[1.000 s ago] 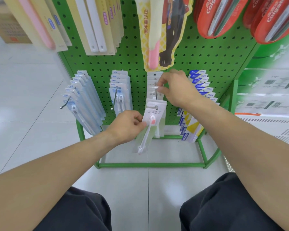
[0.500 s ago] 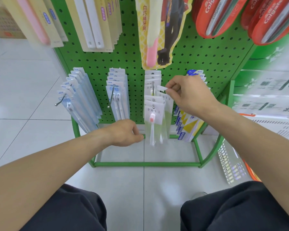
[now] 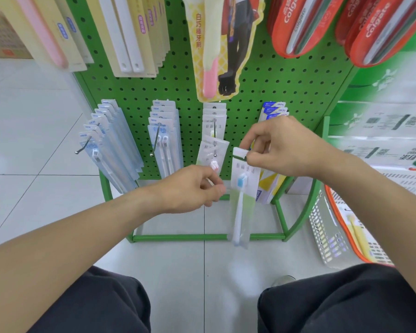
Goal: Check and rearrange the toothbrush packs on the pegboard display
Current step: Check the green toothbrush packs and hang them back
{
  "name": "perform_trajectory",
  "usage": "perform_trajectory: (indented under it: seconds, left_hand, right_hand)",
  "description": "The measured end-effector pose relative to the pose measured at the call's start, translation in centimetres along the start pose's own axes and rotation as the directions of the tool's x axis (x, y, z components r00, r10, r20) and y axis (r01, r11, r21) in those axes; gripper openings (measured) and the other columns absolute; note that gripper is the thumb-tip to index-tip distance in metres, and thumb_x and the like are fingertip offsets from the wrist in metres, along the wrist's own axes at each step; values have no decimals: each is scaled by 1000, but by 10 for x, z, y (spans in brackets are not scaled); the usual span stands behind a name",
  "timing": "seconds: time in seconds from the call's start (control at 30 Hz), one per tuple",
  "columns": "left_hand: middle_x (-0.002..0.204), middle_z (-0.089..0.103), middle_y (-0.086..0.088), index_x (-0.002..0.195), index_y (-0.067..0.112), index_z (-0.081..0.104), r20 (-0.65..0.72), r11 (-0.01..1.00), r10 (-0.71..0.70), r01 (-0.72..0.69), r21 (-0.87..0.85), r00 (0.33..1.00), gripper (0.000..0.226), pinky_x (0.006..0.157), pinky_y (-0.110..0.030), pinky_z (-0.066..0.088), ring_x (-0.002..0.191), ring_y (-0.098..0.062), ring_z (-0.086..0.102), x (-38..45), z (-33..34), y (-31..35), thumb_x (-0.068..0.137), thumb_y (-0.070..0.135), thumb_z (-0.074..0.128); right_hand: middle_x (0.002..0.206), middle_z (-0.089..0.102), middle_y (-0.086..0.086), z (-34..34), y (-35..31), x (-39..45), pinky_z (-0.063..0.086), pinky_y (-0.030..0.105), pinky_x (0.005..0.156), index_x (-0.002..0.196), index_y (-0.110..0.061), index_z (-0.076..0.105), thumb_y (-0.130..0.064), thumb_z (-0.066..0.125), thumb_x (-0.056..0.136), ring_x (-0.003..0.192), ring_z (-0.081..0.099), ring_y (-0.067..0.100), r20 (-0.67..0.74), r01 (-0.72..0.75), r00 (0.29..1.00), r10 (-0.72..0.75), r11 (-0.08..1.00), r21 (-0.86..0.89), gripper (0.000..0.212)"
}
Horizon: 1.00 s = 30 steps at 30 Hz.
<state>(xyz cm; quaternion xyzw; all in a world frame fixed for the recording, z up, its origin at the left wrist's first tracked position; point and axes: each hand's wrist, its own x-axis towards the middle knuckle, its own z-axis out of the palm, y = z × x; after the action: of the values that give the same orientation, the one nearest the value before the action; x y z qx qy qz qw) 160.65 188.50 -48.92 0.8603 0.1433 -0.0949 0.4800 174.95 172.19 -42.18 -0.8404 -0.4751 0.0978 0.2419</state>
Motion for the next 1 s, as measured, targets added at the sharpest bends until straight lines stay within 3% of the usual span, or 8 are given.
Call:
perform_trajectory:
  seconds: [0.13,0.2,0.33,0.53,0.63,0.7,0.9,1.0]
  left_hand:
    - [98,74,-13,107,11,60,-15,979,120,-121,-164,993,20,86,-44,60,93,-27,71,-7,3,11,97,28,61]
    - [97,74,-21,108,0,60,-30,963,149,-152,-222,988,24,81,-44,61,89,-34,72,-10,2,15,97,22,61]
    - [92,72,-30,107,-13,56,12,953,167,-158,-257,986,53,77,-46,62,83,-41,73,-17,-2,17,86,34,63]
    - [83,75,-19,96,-2,63,67,915,130,-94,-391,989,41,67,-40,60,70,-36,71,-23,-8,18,87,37,57]
    - [84,69,-35,97,-15,57,-2,908,114,-105,-405,993,46,59,-35,60,68,-38,66,-22,-10,18,92,31,58]
    - [85,65,-41,102,-20,54,-67,904,112,-130,-406,991,43,57,-34,59,66,-38,63,-22,-12,17,98,23,56]
    - [72,66,-31,94,-17,56,-186,913,126,-188,-363,974,42,55,-35,58,58,-32,63,-25,-18,14,95,25,58]
    - [75,68,-33,96,-17,56,-262,915,82,-177,-363,962,36,55,-36,58,55,-32,66,-25,-19,13,101,18,55]
  right_hand:
    - [65,70,0,5,-5,-5,46,27,55,88,-20,72,-10,70,84,54,54,11,54,62,996,-72,983,170,11]
    - [63,66,-2,9,-4,-2,42,24,52,85,-19,70,-17,71,89,53,49,9,22,72,997,-79,971,230,5]
    - [55,53,-2,21,-7,1,31,17,46,76,-10,62,-40,69,92,47,38,6,-11,96,995,-96,962,254,35]
    - [58,61,8,27,-11,5,33,16,45,83,-11,67,-36,76,88,41,41,5,-23,106,994,-104,942,318,26]
    - [75,65,4,32,-13,5,33,15,43,101,-18,62,-27,77,87,39,39,5,-74,103,994,-79,892,439,22]
    - [84,64,5,31,-14,5,34,16,44,99,-15,59,-21,76,89,42,41,5,-99,128,991,-93,879,458,21]
    - [89,62,-4,33,-8,4,51,31,55,100,-16,61,-16,70,94,56,52,14,-16,93,995,-97,873,479,11]
    - [99,57,-7,37,-10,2,43,18,56,102,-26,61,-21,71,94,60,57,5,-35,120,993,-116,905,409,14]
